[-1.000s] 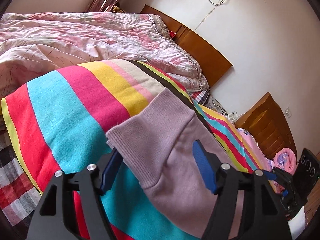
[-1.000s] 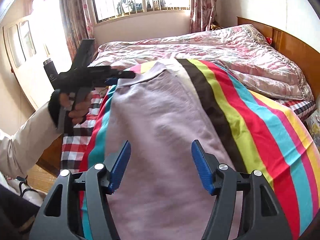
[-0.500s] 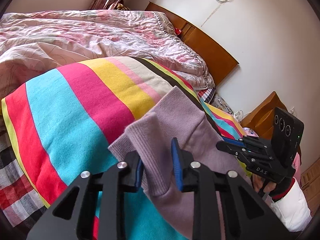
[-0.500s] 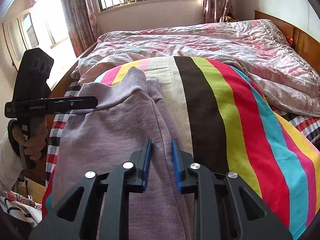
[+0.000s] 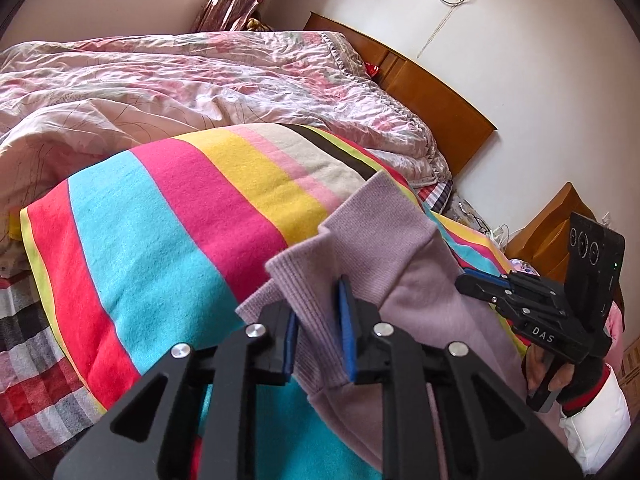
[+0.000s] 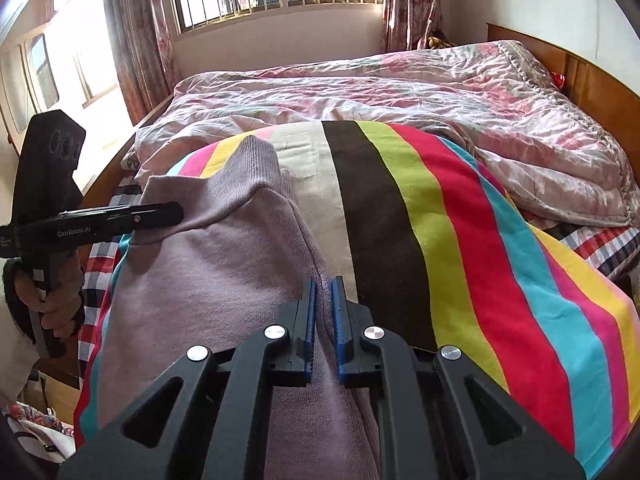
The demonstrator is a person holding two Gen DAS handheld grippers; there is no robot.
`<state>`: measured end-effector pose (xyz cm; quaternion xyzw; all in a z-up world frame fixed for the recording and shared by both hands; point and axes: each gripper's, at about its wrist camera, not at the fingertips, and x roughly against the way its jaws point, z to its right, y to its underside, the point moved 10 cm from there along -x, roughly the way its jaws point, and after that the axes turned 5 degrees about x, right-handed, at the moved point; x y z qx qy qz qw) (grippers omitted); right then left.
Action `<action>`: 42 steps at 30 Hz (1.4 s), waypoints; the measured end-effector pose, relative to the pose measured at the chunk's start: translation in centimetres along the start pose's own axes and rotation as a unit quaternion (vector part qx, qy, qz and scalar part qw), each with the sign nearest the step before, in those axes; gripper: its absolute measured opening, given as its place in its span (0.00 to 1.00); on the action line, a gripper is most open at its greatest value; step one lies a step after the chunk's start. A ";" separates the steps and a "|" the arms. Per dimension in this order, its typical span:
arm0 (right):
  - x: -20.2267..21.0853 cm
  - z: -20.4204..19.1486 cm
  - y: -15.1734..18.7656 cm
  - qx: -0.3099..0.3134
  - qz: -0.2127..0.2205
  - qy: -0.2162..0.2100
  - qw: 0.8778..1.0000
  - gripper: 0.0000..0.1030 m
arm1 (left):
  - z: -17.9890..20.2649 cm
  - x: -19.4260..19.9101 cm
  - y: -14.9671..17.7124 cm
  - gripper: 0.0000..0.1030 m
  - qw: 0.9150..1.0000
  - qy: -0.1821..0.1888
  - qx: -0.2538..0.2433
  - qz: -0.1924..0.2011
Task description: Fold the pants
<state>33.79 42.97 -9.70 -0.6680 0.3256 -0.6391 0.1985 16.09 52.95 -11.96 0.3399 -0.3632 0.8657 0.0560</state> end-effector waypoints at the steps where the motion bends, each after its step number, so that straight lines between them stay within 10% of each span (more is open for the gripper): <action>1: 0.4 0.3 -0.1 -0.009 0.002 0.003 1.000 0.25 | -0.3 0.4 -0.2 0.32 1.000 -0.002 0.009 0.003; 4: 2.6 0.1 -0.8 -0.016 0.015 0.013 1.000 0.28 | -0.4 3.3 -1.8 0.63 0.998 -0.032 0.015 0.059; 9: 7.6 -1.3 1.3 -0.031 0.026 0.056 0.998 0.64 | 7.4 4.6 -1.6 0.82 0.997 0.020 -0.055 0.059; 18: 19.5 4.1 19.2 -0.168 -0.042 0.173 0.970 0.64 | 15.8 -4.5 8.3 0.86 0.977 0.002 -0.192 -0.096; 24: 23.1 7.5 28.7 -0.235 -0.083 0.231 0.941 0.64 | 15.3 -6.0 9.4 0.90 0.969 -0.047 -0.224 -0.089; 31: 25.6 7.4 29.7 -0.271 -0.055 0.265 0.924 0.66 | 15.2 -6.9 10.3 0.97 0.951 -0.112 -0.279 -0.077; 35: 24.3 5.9 29.1 -0.216 -0.082 0.264 0.936 0.75 | 15.2 -7.3 10.4 0.99 0.947 -0.126 -0.287 -0.069; 42: 28.7 7.6 33.9 -0.303 -0.072 0.301 0.902 0.80 | 15.1 -7.4 10.4 0.99 0.946 -0.127 -0.289 -0.069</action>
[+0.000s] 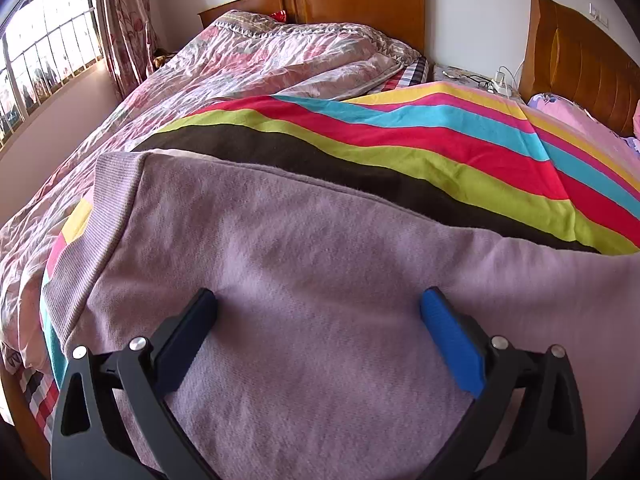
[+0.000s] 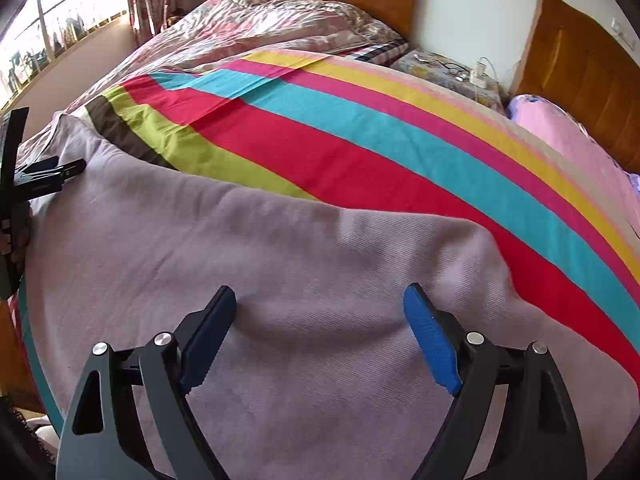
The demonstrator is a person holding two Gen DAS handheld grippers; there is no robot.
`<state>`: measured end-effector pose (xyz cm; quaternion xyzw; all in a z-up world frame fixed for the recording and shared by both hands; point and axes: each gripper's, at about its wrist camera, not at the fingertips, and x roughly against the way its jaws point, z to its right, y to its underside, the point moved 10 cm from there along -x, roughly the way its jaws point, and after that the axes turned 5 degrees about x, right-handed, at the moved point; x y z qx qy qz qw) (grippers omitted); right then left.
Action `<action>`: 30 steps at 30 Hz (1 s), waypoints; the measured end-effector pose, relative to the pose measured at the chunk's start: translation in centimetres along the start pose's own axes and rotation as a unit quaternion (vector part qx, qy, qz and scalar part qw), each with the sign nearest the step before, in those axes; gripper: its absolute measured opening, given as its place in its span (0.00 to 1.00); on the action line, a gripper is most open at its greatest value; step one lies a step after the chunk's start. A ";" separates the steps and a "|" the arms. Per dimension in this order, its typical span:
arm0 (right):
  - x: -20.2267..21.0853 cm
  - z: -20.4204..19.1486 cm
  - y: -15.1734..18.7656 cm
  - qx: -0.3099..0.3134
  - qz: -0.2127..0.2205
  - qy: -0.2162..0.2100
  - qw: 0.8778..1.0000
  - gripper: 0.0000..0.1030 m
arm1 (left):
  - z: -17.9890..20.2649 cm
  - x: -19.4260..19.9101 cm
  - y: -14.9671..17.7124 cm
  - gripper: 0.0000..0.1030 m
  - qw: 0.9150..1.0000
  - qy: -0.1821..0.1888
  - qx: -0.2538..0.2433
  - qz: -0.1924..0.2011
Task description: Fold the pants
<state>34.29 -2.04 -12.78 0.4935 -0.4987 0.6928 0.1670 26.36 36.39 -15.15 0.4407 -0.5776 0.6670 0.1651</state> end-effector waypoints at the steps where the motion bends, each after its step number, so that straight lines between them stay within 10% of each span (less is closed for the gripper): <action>1: 0.6 0.3 0.4 -0.010 0.007 -0.013 1.000 0.80 | 0.0 0.0 0.0 0.99 1.000 -0.001 -0.001 0.000; 7: 1.8 2.9 4.7 -0.019 -0.004 -0.014 1.000 0.82 | 0.2 -0.1 0.1 0.99 1.000 -0.003 -0.002 0.000; 14: 8.1 9.6 8.3 -0.061 0.020 0.079 0.995 0.83 | -0.5 1.6 0.3 0.91 0.999 -0.027 0.035 -0.002; 19: 14.1 16.9 15.0 -0.158 0.051 0.128 0.978 0.83 | 8.1 9.8 -2.4 0.87 0.996 0.068 -0.013 0.054; 21: 15.1 17.9 17.3 -0.183 0.059 0.121 0.974 0.83 | 15.7 12.6 -2.3 0.96 0.986 0.123 -0.094 0.067; 24: 15.1 16.9 18.7 -0.189 0.061 0.095 0.975 0.83 | 28.4 15.5 1.1 0.98 0.947 0.249 -0.198 0.046; 28: 14.3 13.8 18.1 -0.166 0.067 0.068 0.982 0.83 | 40.8 15.4 5.9 0.98 0.905 0.306 -0.295 0.024; 30: 13.4 12.9 18.4 -0.149 0.047 0.069 0.985 0.83 | 44.2 13.7 7.6 0.98 0.900 0.316 -0.300 -0.004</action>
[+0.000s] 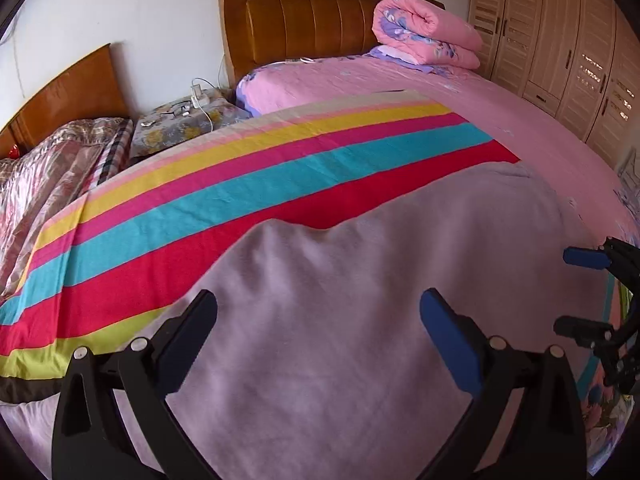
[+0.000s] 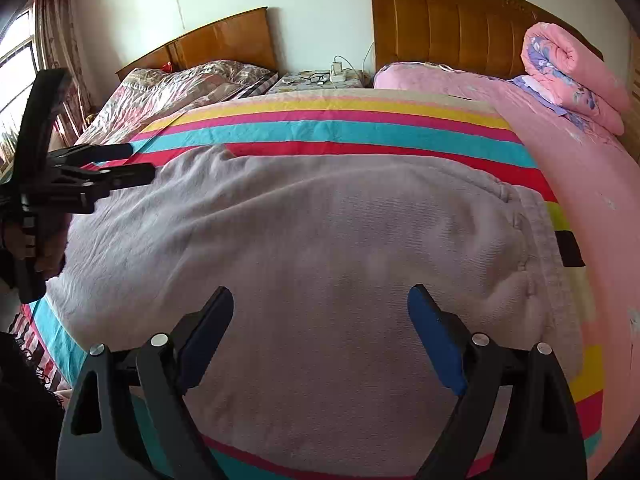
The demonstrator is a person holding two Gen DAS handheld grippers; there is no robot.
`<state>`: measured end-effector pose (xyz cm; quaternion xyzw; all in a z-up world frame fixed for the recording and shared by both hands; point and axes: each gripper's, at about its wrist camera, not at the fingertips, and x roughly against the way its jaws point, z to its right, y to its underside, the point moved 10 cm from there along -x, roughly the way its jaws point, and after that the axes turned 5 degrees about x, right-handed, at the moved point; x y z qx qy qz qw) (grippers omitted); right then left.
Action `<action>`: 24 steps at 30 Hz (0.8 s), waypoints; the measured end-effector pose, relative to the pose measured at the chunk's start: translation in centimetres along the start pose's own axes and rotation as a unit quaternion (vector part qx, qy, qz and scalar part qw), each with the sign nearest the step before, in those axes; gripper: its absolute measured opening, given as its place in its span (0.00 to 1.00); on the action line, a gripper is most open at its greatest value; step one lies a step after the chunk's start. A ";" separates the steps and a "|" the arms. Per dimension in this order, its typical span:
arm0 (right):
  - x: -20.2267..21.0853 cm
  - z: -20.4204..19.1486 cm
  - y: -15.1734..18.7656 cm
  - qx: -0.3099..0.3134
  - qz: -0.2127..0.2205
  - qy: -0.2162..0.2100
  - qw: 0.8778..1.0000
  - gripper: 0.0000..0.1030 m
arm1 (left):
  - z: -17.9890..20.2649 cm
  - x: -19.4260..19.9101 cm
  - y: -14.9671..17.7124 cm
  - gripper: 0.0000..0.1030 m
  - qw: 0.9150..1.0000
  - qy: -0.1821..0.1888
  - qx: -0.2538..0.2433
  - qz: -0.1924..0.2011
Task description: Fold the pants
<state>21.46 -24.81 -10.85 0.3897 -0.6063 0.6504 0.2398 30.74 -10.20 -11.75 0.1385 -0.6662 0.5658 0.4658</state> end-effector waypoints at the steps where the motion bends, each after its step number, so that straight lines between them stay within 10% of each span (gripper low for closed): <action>1: -0.5 0.0 0.7 0.006 -0.019 0.005 1.000 0.83 | 0.5 -1.4 0.1 0.98 1.000 0.009 0.012 -0.009; 15: 3.4 0.6 6.5 0.018 -0.025 -0.063 0.998 0.84 | -0.3 -6.7 0.2 0.99 0.998 -0.050 0.036 -0.031; 20: 5.2 6.8 4.1 -0.043 0.029 0.028 0.998 0.83 | -0.3 -6.6 0.2 0.99 0.997 -0.054 0.038 -0.028; 24: 3.1 9.3 6.1 -0.029 -0.015 0.071 0.997 0.86 | -0.2 -6.5 0.2 0.99 0.997 -0.055 0.038 -0.027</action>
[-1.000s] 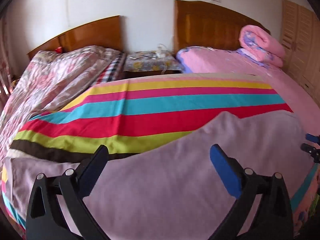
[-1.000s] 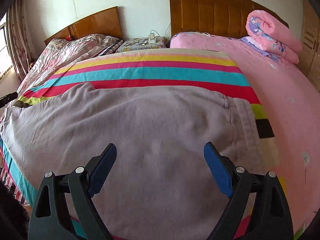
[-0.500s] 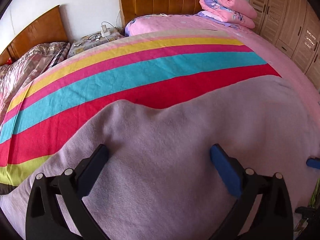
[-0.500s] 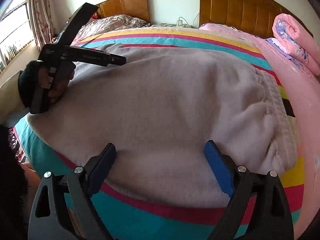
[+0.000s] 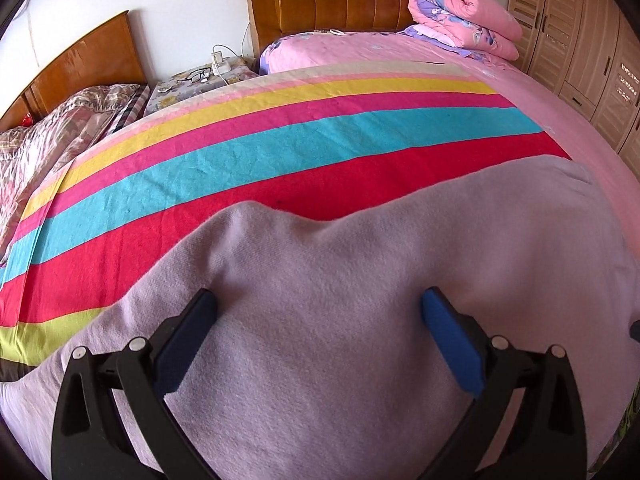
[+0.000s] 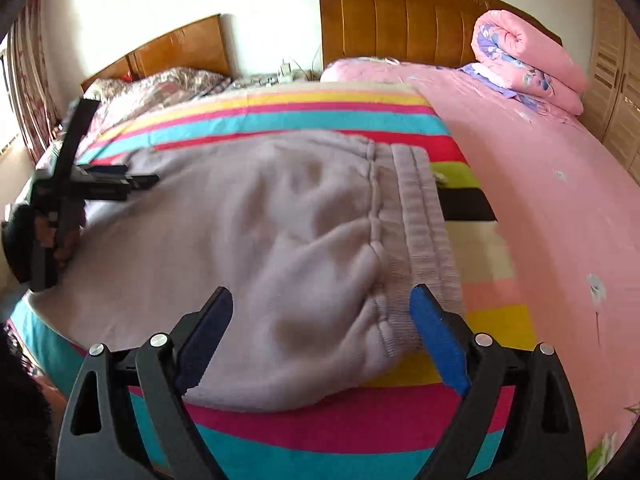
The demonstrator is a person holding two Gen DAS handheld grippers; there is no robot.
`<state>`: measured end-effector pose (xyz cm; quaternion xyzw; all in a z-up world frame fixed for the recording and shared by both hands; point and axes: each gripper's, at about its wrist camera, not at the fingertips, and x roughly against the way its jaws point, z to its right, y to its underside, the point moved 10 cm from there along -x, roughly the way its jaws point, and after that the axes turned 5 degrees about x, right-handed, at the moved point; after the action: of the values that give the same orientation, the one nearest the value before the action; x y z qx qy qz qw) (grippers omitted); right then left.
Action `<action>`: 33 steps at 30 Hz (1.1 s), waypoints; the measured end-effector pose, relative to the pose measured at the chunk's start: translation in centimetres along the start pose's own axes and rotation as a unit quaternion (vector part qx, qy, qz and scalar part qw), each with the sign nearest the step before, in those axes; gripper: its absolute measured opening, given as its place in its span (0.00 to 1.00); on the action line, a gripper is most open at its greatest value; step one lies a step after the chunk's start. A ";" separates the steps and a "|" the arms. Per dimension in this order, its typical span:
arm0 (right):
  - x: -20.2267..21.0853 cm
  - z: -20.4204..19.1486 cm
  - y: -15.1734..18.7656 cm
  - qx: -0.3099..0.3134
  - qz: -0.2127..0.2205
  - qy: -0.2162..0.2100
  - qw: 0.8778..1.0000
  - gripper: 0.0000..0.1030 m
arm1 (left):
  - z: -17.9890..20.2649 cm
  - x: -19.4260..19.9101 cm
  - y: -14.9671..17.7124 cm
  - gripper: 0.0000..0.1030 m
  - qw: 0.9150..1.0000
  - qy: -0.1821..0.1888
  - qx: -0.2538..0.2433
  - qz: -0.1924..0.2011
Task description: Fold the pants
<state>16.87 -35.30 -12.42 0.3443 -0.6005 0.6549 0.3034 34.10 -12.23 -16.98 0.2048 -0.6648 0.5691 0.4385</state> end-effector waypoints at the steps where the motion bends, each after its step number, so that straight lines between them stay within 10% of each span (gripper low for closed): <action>1: 0.2 -0.2 0.3 0.011 0.004 0.001 1.000 0.86 | 0.0 0.0 0.0 0.99 1.000 0.000 0.000 0.000; 7: 2.0 1.0 -1.1 -0.012 0.009 0.025 1.000 0.84 | 0.1 0.0 0.0 0.99 1.000 -0.003 0.004 0.001; 10: 2.9 -1.8 -3.7 -0.016 0.054 -0.042 0.998 0.85 | 0.1 0.0 0.0 0.99 1.000 -0.003 0.004 0.002; 16: -1.0 -8.8 -2.3 0.056 -0.026 -0.084 0.995 0.85 | 0.1 0.0 0.0 0.99 1.000 -0.003 0.004 0.003; 26: -0.7 -8.9 -0.3 0.023 -0.008 -0.038 0.999 0.87 | -0.1 0.7 -0.3 0.99 0.999 0.034 0.012 0.002; 33: -0.4 -9.0 -0.4 0.019 -0.020 -0.014 1.000 0.88 | -4.2 9.9 0.6 0.99 0.994 0.063 0.050 0.069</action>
<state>16.66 -26.31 -12.92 0.3714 -0.5853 0.6547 0.3014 29.84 -5.93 -9.32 0.1437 -0.6191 0.6424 0.4283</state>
